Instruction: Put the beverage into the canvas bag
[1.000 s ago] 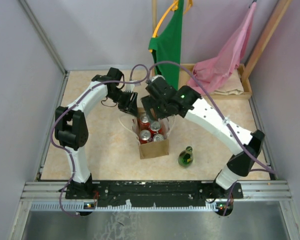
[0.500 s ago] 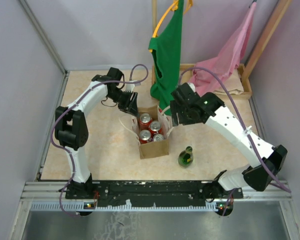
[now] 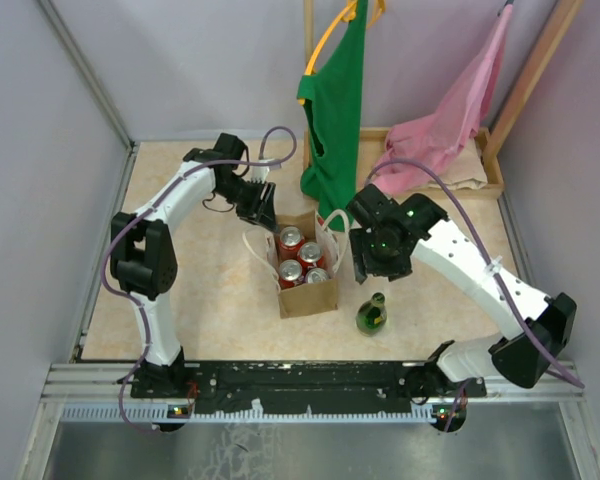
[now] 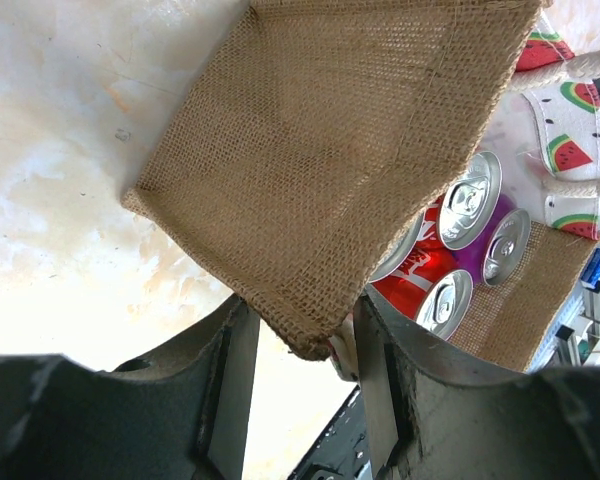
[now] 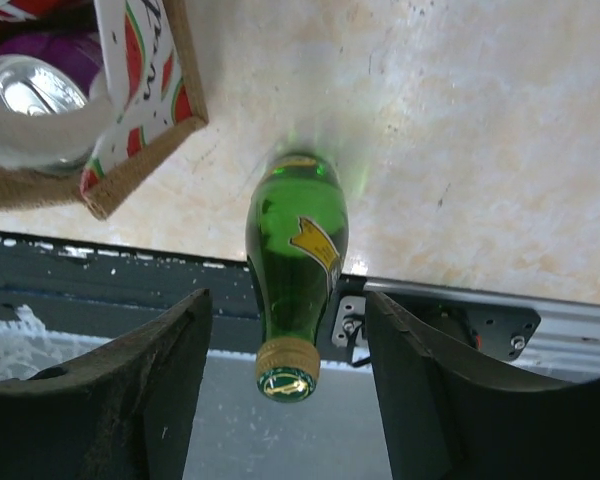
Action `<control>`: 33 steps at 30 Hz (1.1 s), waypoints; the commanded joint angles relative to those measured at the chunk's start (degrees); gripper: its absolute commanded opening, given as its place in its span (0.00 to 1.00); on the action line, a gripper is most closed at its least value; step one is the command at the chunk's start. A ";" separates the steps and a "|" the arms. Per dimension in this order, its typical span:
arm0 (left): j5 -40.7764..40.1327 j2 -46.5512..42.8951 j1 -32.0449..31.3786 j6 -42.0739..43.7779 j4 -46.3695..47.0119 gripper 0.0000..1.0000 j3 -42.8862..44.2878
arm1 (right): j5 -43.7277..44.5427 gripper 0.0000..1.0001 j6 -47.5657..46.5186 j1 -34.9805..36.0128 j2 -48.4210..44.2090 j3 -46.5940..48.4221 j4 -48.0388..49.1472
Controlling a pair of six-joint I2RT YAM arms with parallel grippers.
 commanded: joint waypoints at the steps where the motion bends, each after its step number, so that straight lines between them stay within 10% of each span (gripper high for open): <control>1: 0.49 1.31 -0.42 0.21 1.32 0.48 1.65 | -2.66 0.61 2.54 0.17 -3.13 1.90 -6.95; 33: 1.15 1.93 -0.42 0.46 1.62 0.48 2.05 | -4.47 0.34 5.88 4.23 -2.15 -5.03 -3.24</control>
